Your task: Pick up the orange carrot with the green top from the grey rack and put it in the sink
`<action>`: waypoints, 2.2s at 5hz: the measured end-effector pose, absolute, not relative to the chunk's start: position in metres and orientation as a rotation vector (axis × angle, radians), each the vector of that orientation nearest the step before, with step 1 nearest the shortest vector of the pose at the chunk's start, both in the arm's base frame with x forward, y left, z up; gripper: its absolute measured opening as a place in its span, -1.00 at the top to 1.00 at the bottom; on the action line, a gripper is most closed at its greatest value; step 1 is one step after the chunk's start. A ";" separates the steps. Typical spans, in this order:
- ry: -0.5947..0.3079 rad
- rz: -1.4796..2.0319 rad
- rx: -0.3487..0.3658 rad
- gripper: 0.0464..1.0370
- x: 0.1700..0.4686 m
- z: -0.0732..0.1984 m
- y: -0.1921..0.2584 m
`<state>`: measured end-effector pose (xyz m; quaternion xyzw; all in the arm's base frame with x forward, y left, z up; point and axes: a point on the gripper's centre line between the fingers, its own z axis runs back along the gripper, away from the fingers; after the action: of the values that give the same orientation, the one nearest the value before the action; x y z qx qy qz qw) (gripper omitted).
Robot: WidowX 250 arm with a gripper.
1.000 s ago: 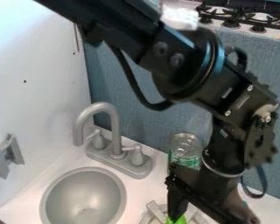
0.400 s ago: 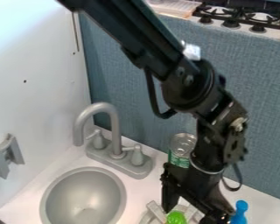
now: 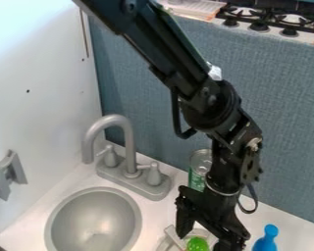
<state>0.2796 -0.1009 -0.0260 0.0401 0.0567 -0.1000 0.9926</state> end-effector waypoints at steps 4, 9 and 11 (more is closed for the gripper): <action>0.185 -0.133 0.031 -0.93 0.293 -0.061 -0.087; 0.141 -0.090 -0.015 -0.19 0.282 -0.041 -0.090; 0.174 0.000 0.081 -0.19 0.246 -0.017 -0.066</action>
<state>0.2459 -0.0665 -0.0171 0.0406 0.0869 0.0001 0.9954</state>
